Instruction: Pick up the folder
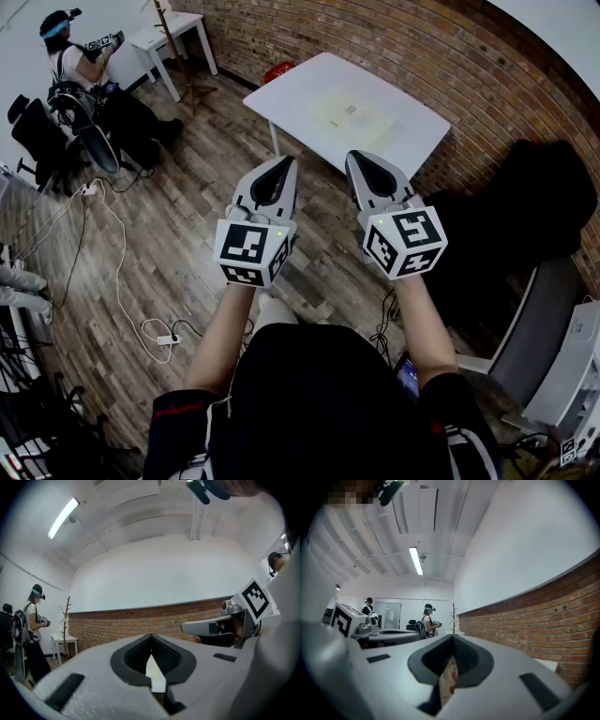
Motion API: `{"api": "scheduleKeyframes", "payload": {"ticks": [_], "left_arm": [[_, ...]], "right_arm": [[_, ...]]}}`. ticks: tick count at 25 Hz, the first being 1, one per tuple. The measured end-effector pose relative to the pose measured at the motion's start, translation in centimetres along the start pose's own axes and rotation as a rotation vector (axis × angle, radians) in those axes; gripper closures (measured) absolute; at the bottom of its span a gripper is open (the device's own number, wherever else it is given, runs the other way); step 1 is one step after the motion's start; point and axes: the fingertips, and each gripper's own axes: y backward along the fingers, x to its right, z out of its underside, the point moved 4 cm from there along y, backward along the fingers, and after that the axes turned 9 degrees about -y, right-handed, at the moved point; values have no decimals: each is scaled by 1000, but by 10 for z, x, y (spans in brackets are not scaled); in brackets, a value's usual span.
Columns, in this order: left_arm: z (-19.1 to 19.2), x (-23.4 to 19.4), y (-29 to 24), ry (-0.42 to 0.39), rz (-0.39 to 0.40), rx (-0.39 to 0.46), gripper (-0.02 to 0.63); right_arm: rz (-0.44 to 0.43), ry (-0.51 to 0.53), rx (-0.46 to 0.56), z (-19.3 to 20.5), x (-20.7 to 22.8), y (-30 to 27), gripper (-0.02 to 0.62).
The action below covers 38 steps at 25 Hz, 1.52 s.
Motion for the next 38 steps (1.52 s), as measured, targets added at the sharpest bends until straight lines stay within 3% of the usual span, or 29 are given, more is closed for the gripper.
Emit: {"api": "scheduleKeyframes", "payload": {"ticks": [6, 20, 38], "left_arm": [[2, 8, -2, 16, -4, -8, 586], [5, 1, -4, 19, -32, -42, 586], [43, -49, -111, 55, -3, -59, 586]], "right_arm": [[-2, -106, 24, -1, 11, 6, 568], [-68, -105, 19, 1, 17, -9, 568], [-53, -73, -44, 11, 81, -107, 568]]}}
